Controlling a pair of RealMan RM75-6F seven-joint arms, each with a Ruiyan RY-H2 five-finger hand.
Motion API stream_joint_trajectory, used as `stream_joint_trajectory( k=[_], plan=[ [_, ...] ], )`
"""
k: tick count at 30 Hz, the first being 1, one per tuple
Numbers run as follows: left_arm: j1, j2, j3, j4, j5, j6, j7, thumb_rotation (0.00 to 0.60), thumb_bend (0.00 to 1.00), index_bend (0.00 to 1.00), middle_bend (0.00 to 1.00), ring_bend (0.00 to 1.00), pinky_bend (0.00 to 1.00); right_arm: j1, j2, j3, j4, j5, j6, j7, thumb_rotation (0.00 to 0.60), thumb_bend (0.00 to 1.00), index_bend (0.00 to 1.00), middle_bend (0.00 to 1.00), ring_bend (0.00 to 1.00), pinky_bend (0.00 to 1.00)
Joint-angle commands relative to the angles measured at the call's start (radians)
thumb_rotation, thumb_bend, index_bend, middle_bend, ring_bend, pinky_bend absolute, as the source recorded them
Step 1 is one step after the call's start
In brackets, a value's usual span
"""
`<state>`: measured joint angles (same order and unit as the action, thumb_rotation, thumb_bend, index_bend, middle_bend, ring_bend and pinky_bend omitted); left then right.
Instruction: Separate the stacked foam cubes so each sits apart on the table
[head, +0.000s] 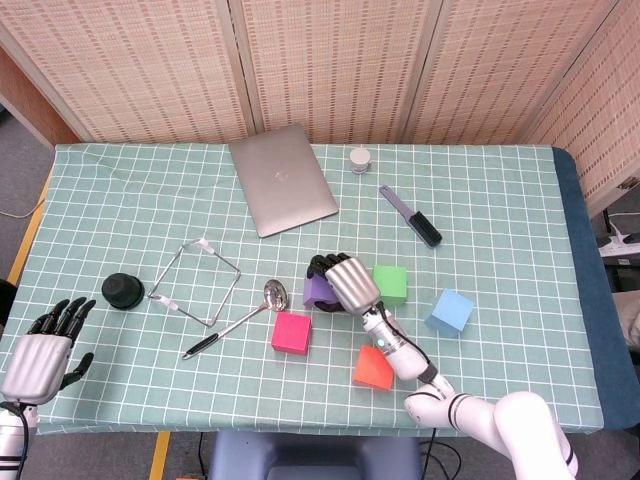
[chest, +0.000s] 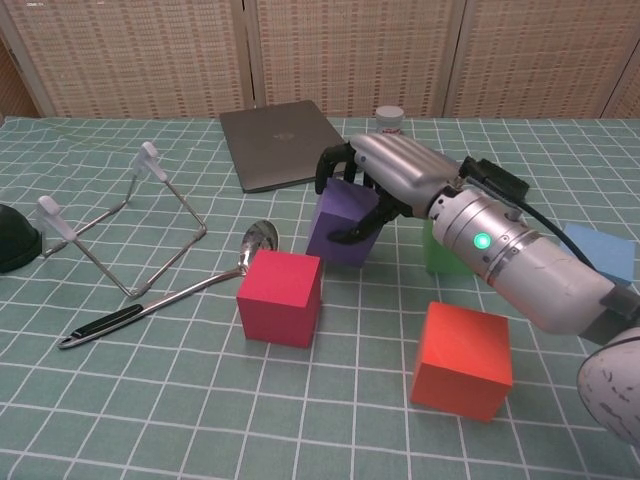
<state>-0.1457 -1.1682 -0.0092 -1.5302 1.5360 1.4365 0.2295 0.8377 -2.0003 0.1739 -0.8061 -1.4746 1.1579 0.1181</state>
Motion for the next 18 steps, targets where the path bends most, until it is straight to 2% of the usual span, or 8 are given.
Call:
stream_joint_trajectory(
  k=[1, 3, 6, 8, 13, 18],
  plan=[
    [0.000, 0.001, -0.002, 0.001, -0.003, 0.000, -0.004, 0.600, 0.33, 0.10, 0.10, 0.10, 0.28, 0.001, 0.015, -0.020, -0.003, 0.001, -0.055, 0.008, 0.600, 0.13, 0.29, 0.16, 0.04, 0.06],
    [0.000, 0.001, -0.001, 0.002, -0.002, 0.000, -0.005, 0.600, 0.33, 0.10, 0.10, 0.10, 0.28, 0.001, 0.038, -0.026, -0.025, 0.001, -0.077, 0.007, 0.600, 0.13, 0.18, 0.03, 0.00, 0.00],
    [0.000, 0.000, -0.001, 0.003, -0.001, -0.001, -0.003, 0.600, 0.33, 0.10, 0.10, 0.10, 0.28, -0.005, 0.068, -0.033, -0.064, -0.005, -0.082, -0.004, 0.600, 0.12, 0.04, 0.00, 0.00, 0.00],
    [-0.001, 0.000, 0.000, 0.002, -0.001, -0.001, -0.001, 0.600, 0.33, 0.10, 0.10, 0.10, 0.28, -0.015, 0.092, -0.038, -0.098, -0.012, -0.070, 0.002, 0.600, 0.12, 0.01, 0.00, 0.00, 0.00],
    [0.000, -0.001, 0.000, 0.002, 0.000, -0.001, -0.001, 0.600, 0.33, 0.10, 0.10, 0.10, 0.28, -0.054, 0.172, -0.047, -0.198, -0.037, -0.006, 0.041, 0.600, 0.11, 0.00, 0.00, 0.00, 0.00],
    [0.000, -0.001, 0.000, 0.001, 0.000, 0.001, -0.001, 0.600, 0.33, 0.10, 0.10, 0.10, 0.28, -0.140, 0.331, -0.064, -0.382, -0.029, 0.064, 0.023, 0.600, 0.11, 0.00, 0.00, 0.00, 0.00]
  ],
)
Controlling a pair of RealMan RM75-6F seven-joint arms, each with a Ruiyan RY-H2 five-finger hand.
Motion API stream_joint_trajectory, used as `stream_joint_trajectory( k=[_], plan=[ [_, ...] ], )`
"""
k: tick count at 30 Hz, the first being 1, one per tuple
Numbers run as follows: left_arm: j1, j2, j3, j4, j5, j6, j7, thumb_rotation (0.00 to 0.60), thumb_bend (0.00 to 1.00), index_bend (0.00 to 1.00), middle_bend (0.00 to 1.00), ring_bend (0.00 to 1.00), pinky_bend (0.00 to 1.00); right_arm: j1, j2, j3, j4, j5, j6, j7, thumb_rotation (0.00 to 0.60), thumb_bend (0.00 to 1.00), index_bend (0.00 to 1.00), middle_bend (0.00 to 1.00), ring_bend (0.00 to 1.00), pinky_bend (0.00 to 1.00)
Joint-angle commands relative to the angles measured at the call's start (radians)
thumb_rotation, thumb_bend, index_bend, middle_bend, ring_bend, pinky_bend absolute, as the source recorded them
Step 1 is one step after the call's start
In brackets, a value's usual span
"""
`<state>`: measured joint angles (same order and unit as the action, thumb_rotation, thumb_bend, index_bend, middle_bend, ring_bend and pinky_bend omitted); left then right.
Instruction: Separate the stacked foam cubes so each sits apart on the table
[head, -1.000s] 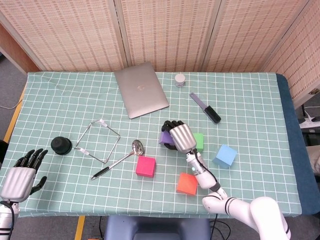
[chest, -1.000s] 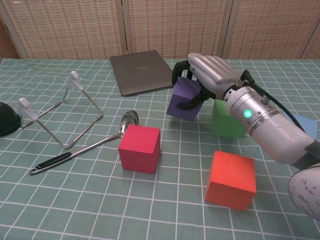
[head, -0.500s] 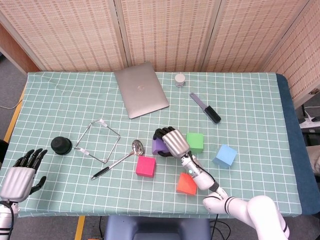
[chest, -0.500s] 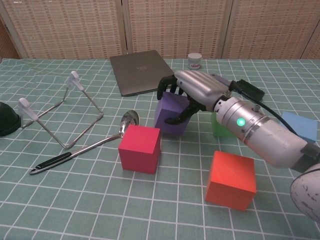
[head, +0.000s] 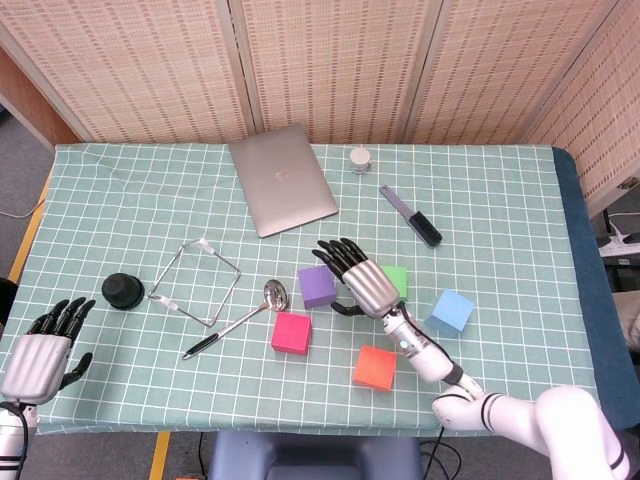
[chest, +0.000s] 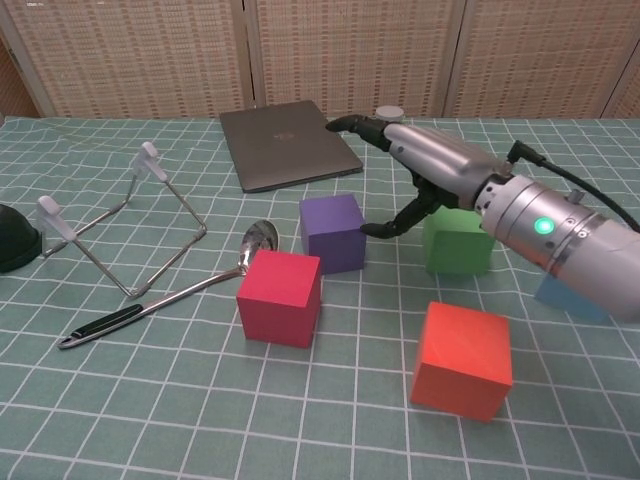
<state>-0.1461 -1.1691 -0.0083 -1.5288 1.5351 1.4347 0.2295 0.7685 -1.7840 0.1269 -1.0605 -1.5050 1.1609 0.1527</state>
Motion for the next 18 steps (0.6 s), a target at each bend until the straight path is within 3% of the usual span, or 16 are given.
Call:
stream_joint_trajectory(
  k=[1, 5, 9, 13, 18],
  plan=[
    [0.001, 0.000, -0.002, 0.001, 0.001, 0.004, -0.002, 0.600, 0.33, 0.10, 0.10, 0.10, 0.28, -0.095, 0.155, -0.030, -0.175, 0.002, 0.076, -0.024, 0.600, 0.11, 0.00, 0.00, 0.00, 0.00],
    [0.002, 0.002, -0.006, 0.001, -0.009, 0.003, -0.007, 0.600, 0.33, 0.10, 0.10, 0.10, 0.28, -0.233, 0.345, -0.141, -0.379, -0.028, 0.170, -0.155, 0.600, 0.11, 0.00, 0.00, 0.00, 0.00],
    [0.005, 0.005, -0.009, -0.005, -0.015, 0.008, -0.005, 0.600, 0.33, 0.10, 0.10, 0.10, 0.28, -0.358, 0.413, -0.221, -0.430, -0.080, 0.307, -0.205, 0.600, 0.11, 0.01, 0.00, 0.00, 0.00],
    [0.003, 0.007, -0.006, -0.014, -0.001, 0.012, -0.001, 0.600, 0.33, 0.10, 0.10, 0.10, 0.28, -0.454, 0.458, -0.245, -0.457, -0.097, 0.418, -0.225, 0.600, 0.11, 0.01, 0.00, 0.00, 0.00],
    [-0.004, -0.001, -0.003, -0.006, -0.001, -0.002, 0.002, 0.600, 0.33, 0.10, 0.10, 0.10, 0.28, -0.544, 0.486, -0.223, -0.474, -0.038, 0.487, -0.243, 0.600, 0.11, 0.01, 0.00, 0.00, 0.00]
  ],
)
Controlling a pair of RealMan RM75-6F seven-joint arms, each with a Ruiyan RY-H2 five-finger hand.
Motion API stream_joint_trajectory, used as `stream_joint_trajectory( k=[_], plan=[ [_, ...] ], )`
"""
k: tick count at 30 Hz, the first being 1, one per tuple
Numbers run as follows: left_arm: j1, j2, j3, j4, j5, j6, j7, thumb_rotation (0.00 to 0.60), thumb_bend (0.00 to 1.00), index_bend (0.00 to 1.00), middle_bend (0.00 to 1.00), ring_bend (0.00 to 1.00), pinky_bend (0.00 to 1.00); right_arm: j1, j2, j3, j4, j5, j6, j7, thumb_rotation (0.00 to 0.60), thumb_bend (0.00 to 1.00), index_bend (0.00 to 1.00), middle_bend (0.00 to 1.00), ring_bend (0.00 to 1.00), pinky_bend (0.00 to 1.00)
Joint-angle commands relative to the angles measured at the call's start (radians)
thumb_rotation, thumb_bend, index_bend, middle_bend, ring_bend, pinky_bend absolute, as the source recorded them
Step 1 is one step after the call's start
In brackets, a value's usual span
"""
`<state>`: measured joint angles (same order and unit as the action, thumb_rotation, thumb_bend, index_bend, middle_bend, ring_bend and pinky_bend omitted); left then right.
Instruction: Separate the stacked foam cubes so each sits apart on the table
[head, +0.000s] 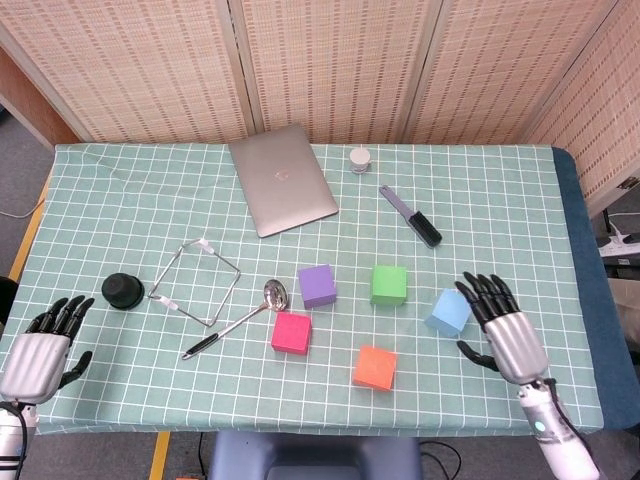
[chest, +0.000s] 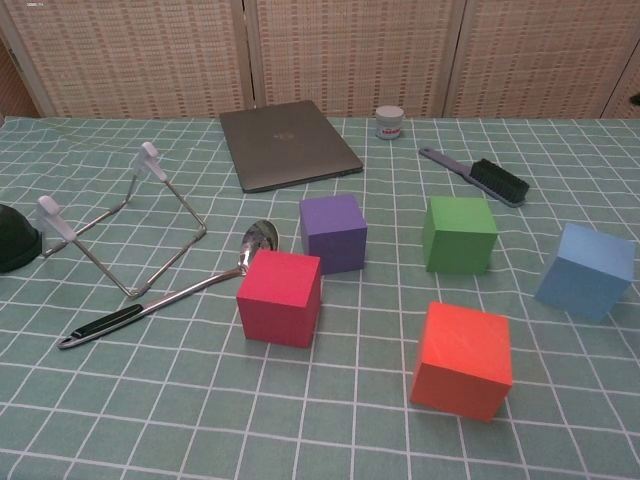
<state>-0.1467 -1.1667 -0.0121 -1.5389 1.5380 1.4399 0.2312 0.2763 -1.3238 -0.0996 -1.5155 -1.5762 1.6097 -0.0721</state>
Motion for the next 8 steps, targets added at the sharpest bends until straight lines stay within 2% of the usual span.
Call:
stream_joint_trajectory(
  k=[1, 8],
  plan=[
    [-0.005, -0.006, 0.001, 0.007, -0.006, -0.012, 0.000, 0.600, 0.33, 0.10, 0.10, 0.10, 0.28, -0.063, 0.025, 0.008, -0.016, 0.044, 0.042, -0.019, 0.600, 0.11, 0.01, 0.00, 0.00, 0.00],
    [-0.015, -0.017, 0.003, 0.023, -0.006, -0.032, -0.006, 0.600, 0.33, 0.10, 0.10, 0.10, 0.28, -0.079, 0.039, 0.031, -0.027, 0.105, -0.047, -0.023, 0.600, 0.11, 0.00, 0.00, 0.00, 0.00]
  ],
)
